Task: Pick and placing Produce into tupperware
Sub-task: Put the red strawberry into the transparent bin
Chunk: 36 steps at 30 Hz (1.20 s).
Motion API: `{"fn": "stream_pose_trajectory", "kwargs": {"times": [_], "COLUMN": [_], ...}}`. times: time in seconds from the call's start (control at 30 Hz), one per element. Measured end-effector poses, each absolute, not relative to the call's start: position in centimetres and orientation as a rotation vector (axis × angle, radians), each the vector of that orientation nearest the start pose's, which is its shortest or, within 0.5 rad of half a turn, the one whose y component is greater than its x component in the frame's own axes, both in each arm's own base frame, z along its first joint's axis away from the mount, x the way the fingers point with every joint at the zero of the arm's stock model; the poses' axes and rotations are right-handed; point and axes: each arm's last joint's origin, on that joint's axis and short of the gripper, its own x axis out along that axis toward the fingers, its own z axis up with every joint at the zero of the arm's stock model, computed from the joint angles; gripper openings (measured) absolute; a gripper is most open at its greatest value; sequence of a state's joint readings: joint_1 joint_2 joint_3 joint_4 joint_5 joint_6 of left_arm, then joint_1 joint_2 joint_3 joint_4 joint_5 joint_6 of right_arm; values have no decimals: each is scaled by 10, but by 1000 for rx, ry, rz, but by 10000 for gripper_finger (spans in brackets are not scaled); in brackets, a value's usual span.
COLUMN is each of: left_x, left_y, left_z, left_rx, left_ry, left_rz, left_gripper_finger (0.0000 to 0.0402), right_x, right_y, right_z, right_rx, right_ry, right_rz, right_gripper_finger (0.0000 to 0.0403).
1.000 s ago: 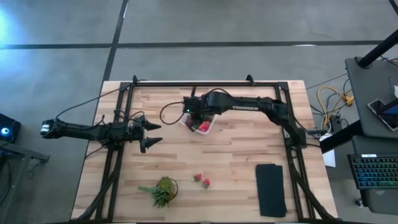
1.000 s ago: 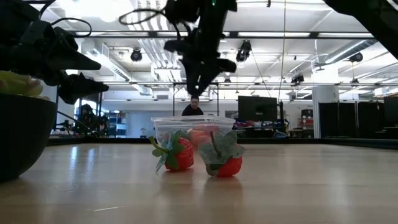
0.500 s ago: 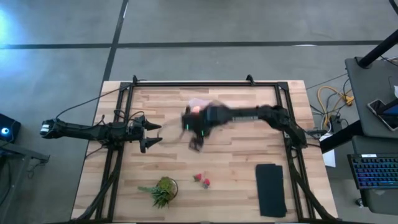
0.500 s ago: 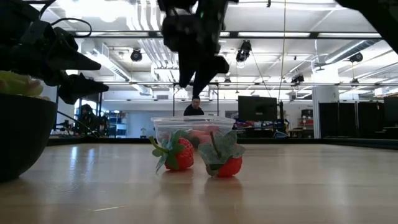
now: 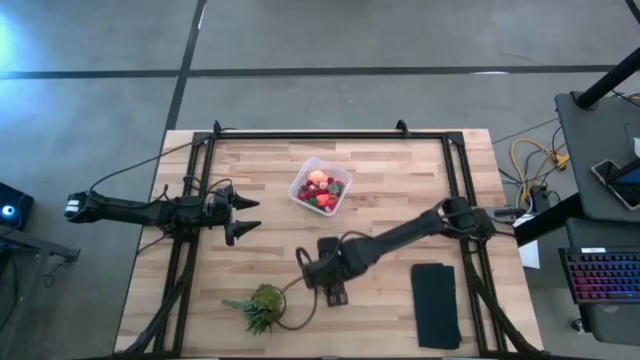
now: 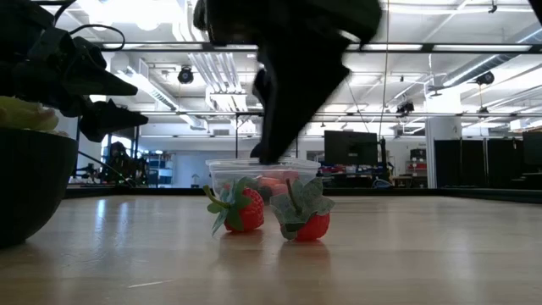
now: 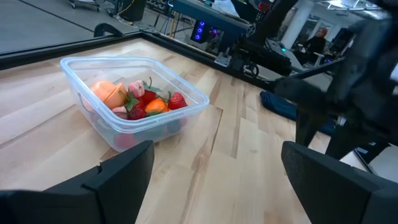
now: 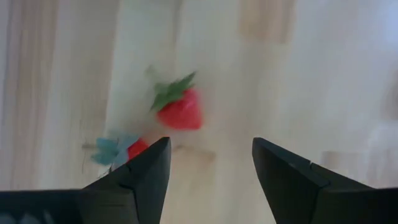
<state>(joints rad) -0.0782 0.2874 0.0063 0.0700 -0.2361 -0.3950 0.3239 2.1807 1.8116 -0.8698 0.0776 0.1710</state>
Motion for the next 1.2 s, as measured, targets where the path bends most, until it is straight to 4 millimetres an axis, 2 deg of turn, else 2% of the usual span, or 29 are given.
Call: {"fn": "stream_pose_trajectory", "kwargs": {"times": [0.1, 0.2, 0.5, 0.7, 1.0, 1.2], "left_x": [113, 113, 113, 113, 113, 113], "left_y": [-2, -2, -2, -2, -2, -2], "left_z": [148, 148, 148, 148, 148, 148], "left_rx": [-360, -360, -360, -360, -360, -360], "left_ry": [174, 174, 174, 174, 174, 174], "left_rz": [196, 196, 196, 196, 196, 197], "left_gripper_finger": [338, 338, 338, 338, 338, 338], "right_x": [422, 419, 425, 426, 429, 422], "right_y": [151, 155, 165, 170, 169, 167], "right_z": [181, 175, 177, 168, 162, 150], "right_rx": [-130, -123, -78, -79, -116, -161], "right_ry": [1253, 1259, 1163, 1121, 1059, 1094], "right_rz": [133, 131, 191, 211, 162, 152], "right_gripper_finger": [219, 219, 219, 219, 219, 219]}}
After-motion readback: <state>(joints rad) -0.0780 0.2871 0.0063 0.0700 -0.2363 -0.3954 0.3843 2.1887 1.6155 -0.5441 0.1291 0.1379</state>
